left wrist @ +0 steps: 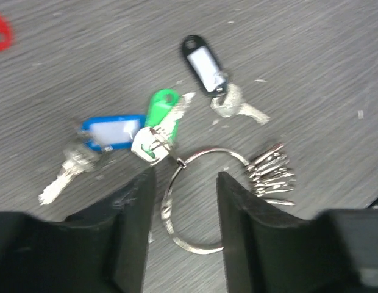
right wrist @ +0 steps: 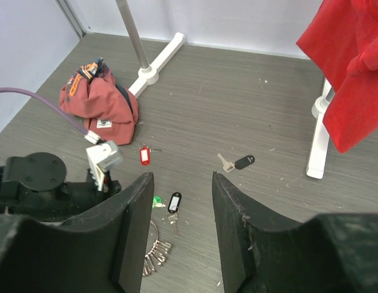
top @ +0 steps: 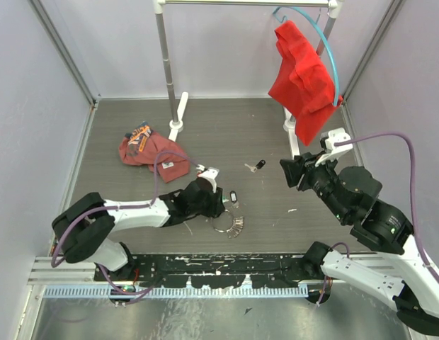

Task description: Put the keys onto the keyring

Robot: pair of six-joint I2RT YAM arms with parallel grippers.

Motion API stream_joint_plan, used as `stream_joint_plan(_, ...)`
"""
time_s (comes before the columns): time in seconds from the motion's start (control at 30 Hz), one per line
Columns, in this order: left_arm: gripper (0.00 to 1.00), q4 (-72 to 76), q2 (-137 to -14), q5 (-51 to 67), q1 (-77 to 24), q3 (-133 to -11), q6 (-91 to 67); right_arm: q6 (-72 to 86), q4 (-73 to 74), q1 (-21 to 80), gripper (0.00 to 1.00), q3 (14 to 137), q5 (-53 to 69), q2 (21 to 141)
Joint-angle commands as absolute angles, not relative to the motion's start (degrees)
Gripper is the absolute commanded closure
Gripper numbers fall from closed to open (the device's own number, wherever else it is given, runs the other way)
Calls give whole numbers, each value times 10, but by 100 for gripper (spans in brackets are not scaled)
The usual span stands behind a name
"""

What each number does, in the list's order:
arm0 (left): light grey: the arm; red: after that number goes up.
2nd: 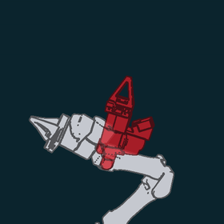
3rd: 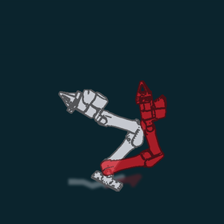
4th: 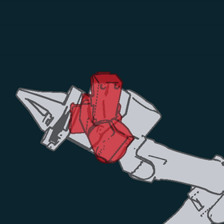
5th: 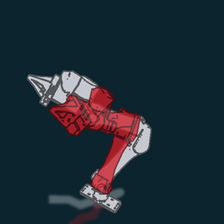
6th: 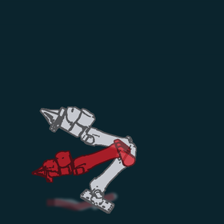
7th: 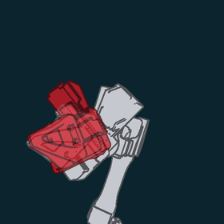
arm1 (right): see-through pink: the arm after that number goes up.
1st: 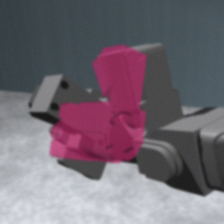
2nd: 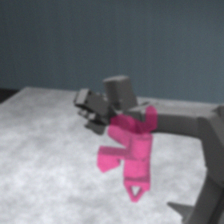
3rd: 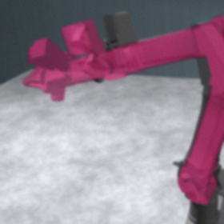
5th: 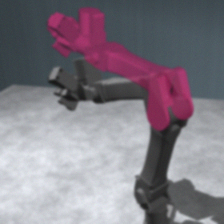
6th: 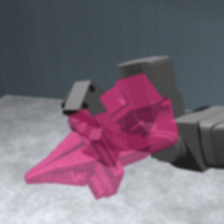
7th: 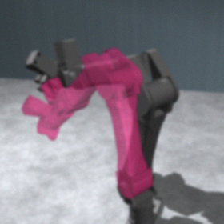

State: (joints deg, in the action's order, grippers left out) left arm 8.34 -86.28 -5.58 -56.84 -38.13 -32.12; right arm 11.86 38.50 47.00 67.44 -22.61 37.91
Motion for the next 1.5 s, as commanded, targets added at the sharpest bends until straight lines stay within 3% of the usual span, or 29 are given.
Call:
stream_joint_plan(0.0,43,56,-784,-116,-554,-346,-355,151,367,468,50,655,-236,389)
stream_joint_plan(0.17,27,-60,-665,-214,-550,-335,-368,197,394,468,49,630,-192,427)
stream_joint_plan(0.37,24,-174,-576,-266,-548,-365,-339,269,414,468,58,586,-78,499)
stream_joint_plan(0.47,23,-221,-550,-278,-540,-384,-326,322,389,485,57,532,-51,516)
stream_joint_plan(0.67,21,-261,-499,-159,-416,-399,-319,452,338,642,57,468,-171,573)
stream_joint_plan(0.83,21,-289,-481,-143,-379,-420,-293,517,293,739,61,448,-212,652)
stream_joint_plan(1.47,21,-301,-465,-123,-379,-418,-290,533,231,761,62,427,-216,798)
